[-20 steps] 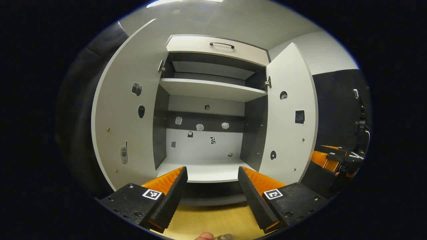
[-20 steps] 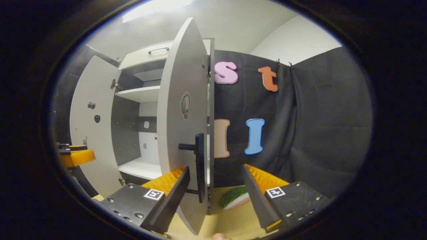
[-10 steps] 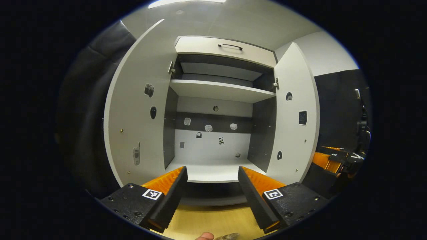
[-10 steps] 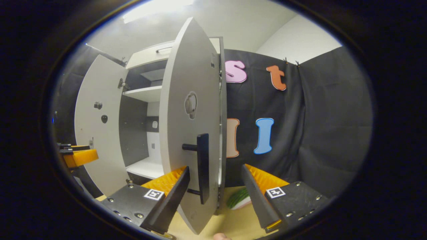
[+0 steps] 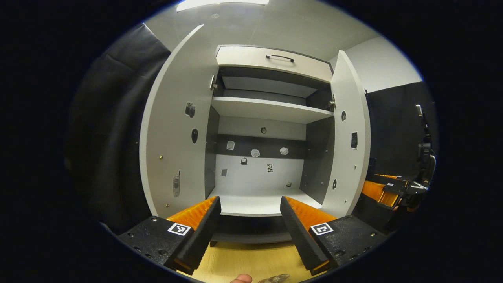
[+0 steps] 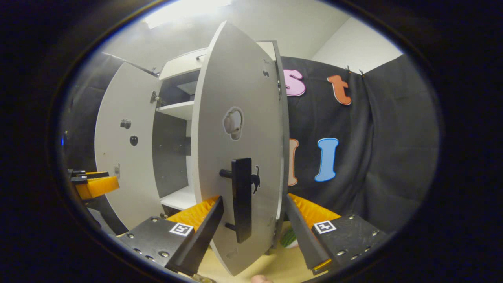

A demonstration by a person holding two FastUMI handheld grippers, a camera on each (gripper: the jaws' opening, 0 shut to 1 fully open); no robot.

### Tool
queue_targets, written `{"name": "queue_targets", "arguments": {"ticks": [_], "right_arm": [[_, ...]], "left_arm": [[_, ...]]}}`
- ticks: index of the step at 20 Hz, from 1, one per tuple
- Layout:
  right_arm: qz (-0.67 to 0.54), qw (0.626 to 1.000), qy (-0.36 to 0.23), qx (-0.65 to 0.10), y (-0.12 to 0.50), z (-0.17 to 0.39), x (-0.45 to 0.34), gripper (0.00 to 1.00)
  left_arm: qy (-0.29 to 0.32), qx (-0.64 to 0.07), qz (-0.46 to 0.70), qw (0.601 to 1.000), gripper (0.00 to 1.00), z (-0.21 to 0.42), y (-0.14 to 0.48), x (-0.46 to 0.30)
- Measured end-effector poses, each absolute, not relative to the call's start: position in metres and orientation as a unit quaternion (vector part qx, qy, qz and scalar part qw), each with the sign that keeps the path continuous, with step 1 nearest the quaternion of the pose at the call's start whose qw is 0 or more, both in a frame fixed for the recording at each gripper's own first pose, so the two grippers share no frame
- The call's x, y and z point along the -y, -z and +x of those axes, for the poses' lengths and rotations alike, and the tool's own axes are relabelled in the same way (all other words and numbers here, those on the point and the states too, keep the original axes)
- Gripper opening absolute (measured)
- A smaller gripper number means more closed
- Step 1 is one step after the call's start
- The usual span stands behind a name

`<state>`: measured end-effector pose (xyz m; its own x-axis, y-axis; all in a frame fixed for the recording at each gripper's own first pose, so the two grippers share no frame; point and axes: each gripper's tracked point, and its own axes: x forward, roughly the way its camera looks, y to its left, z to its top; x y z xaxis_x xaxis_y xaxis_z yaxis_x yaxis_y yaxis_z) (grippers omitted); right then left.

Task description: Grasp the bottle in the cabinet with the left hand and place it on the coaster, then close the right door with the right hand and the left door with the left hand.

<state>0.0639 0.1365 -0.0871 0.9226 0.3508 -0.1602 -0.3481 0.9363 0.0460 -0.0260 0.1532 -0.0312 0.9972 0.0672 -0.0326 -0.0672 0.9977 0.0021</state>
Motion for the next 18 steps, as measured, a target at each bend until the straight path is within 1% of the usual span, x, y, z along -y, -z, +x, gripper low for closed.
{"name": "queue_targets", "arguments": {"ticks": [1, 2, 3, 5, 6, 9, 14, 18], "right_arm": [[0.009, 0.979, -0.185, -0.085, 0.088, 0.063, -0.143, 0.96], [0.010, 0.977, -0.194, -0.086, 0.089, 0.063, -0.150, 0.93], [0.010, 0.975, -0.203, -0.088, 0.090, 0.063, -0.159, 0.95], [0.010, 0.971, -0.222, -0.092, 0.094, 0.060, -0.177, 0.93], [0.013, 0.968, -0.232, -0.095, 0.096, 0.058, -0.188, 0.95], [0.016, 0.962, -0.255, -0.099, 0.097, 0.054, -0.212, 0.96], [0.024, 0.953, -0.282, -0.105, 0.099, 0.044, -0.232, 0.96], [0.027, 0.951, -0.291, -0.100, 0.096, 0.039, -0.242, 0.96]], "left_arm": [[-0.038, -0.017, 0.001, 0.999, 0.95, -0.028, 0.030, -0.157], [-0.043, -0.016, 0.001, 0.999, 0.95, -0.029, 0.030, -0.161], [-0.047, -0.015, 0.001, 0.999, 0.95, -0.030, 0.029, -0.165], [-0.056, -0.014, 0.002, 0.998, 0.95, -0.033, 0.028, -0.174], [-0.061, -0.013, 0.003, 0.998, 0.95, -0.036, 0.027, -0.178], [-0.081, -0.010, 0.008, 0.997, 0.95, -0.045, 0.024, -0.193], [-0.119, -0.005, 0.002, 0.993, 0.95, -0.069, 0.021, -0.218], [-0.153, -0.007, 0.001, 0.988, 0.95, -0.086, 0.023, -0.242]]}}
